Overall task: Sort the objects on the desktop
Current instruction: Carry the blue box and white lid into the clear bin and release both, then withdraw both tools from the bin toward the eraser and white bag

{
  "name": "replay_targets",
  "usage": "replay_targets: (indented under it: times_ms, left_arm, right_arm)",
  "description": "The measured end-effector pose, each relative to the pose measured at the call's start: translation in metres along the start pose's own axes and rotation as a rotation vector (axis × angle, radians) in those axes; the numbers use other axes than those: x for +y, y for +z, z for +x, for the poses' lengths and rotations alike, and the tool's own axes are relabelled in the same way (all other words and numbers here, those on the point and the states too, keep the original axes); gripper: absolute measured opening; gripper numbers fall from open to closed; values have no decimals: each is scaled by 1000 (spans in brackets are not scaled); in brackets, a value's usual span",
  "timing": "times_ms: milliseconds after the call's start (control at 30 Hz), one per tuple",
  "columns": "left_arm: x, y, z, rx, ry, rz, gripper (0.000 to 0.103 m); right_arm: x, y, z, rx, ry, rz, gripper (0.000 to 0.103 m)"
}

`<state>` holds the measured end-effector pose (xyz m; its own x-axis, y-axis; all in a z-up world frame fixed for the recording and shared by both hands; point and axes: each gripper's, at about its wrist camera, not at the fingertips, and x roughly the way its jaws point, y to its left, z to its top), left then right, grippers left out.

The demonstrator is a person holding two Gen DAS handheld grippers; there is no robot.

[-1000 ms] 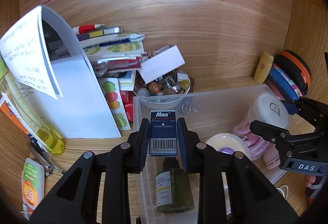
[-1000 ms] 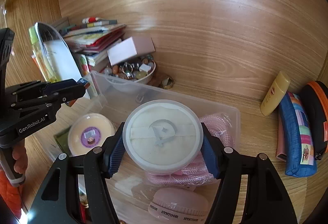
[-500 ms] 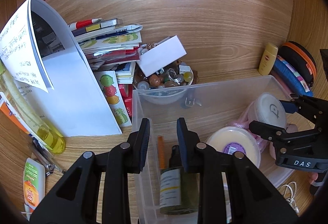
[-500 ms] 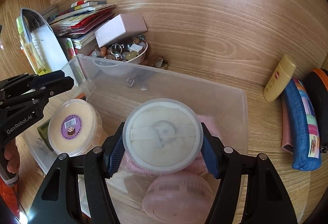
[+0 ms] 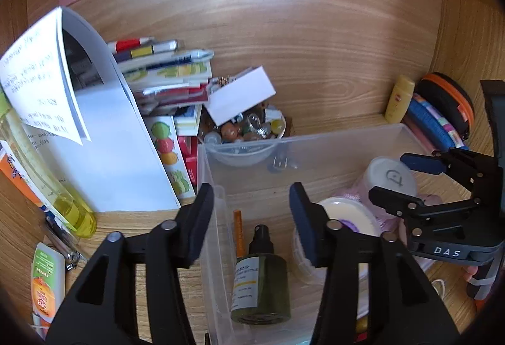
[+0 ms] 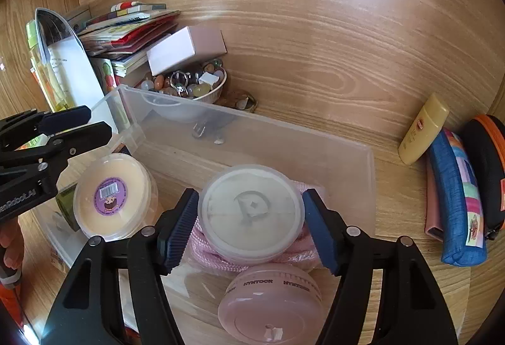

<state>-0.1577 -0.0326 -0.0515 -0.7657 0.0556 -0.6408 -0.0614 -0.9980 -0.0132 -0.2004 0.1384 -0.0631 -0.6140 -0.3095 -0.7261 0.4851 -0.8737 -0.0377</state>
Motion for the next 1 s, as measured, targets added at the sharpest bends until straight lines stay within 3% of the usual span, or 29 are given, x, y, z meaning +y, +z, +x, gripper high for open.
replay_targets:
  times_ms: [67, 200, 333, 600, 733, 1000]
  left_arm:
    - [0, 1, -5, -14, -9, -3, 61]
    - [-3, 0, -7, -23, 22, 10, 74]
    - [-1, 1, -12, -15, 23, -6, 74]
    - [2, 0, -44, -62, 55, -36, 93]
    - [3, -6, -61, -80, 103, -21, 94]
    - [15, -30, -85, -60, 117, -27, 94]
  right_arm:
    - [1, 2, -5, -15, -8, -4, 72]
    - [5, 5, -20, -58, -28, -19, 74]
    - [6, 4, -38, -93, -27, -14, 82]
    - [14, -10, -77, -147, -33, -68, 83]
    - [16, -23, -94, -165, -35, -88, 84]
    - [18, -54, -116, -163, -69, -126, 84]
